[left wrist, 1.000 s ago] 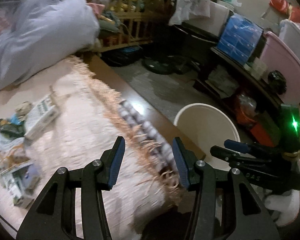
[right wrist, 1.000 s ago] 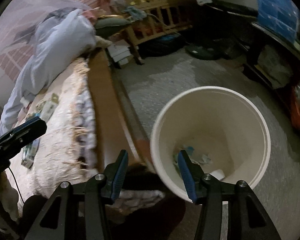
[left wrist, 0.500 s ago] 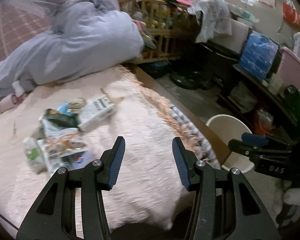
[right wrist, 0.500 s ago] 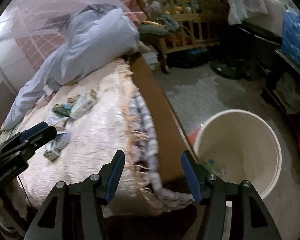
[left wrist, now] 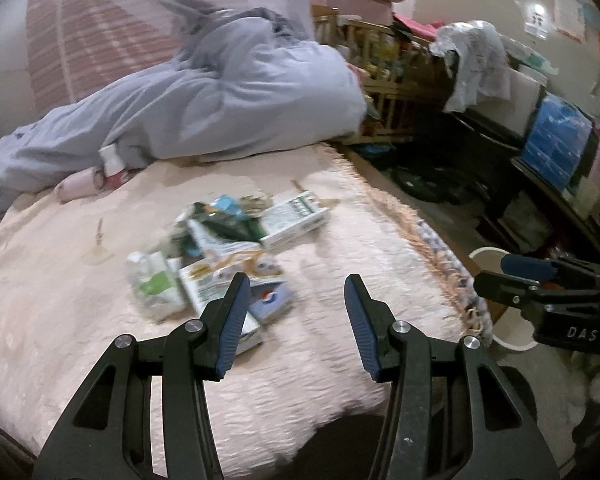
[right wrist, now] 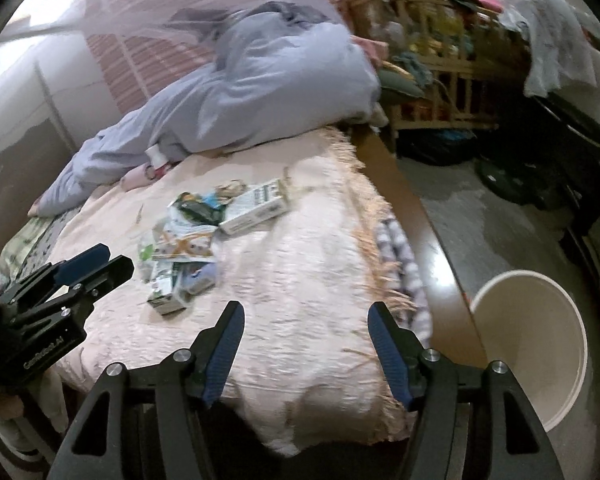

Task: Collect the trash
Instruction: 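Return both grippers over the remaining trash on the bed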

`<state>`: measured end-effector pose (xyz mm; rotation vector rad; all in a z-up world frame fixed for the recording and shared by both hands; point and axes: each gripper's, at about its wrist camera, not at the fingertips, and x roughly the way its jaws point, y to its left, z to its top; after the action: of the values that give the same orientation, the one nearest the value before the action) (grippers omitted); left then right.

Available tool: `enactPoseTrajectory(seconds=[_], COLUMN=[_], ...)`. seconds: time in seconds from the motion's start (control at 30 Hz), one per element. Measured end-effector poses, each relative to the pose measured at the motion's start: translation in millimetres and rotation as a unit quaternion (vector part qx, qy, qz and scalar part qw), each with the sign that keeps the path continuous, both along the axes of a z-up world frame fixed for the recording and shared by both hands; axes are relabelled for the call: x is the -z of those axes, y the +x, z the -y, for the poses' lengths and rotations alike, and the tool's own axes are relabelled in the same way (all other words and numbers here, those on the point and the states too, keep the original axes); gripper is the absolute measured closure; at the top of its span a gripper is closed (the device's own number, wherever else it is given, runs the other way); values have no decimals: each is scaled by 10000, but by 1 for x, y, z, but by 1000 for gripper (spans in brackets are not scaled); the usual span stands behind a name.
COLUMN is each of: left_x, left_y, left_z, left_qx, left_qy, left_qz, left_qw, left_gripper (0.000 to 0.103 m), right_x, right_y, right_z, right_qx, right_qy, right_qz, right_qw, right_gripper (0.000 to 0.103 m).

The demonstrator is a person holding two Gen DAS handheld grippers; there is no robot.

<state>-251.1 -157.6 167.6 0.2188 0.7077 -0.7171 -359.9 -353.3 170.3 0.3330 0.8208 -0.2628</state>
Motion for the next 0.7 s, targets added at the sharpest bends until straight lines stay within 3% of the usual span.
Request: enactPoseTrajectory(seconds=[0.3, 0.5, 0.7], left_x=[23, 44, 61], left_y=[31, 58, 86], left_z=[-66, -118, -138], left_qx=[-581, -1062, -1300], left_qy=[171, 30, -129], left_qz=[-259, -642, -1095], left_qw=[9978, 9923, 9854], left_gripper=[56, 56, 56], right_x=[-3, 9, 28], right_y=[30, 60, 103], right_z=[-28, -46, -61], right_qx=[-389, -696, -1031], right_qy=[-6, 4, 89], right_qz=[3, -115, -284], right_qw=[9992, 9975, 9942], right_gripper=[37, 37, 36])
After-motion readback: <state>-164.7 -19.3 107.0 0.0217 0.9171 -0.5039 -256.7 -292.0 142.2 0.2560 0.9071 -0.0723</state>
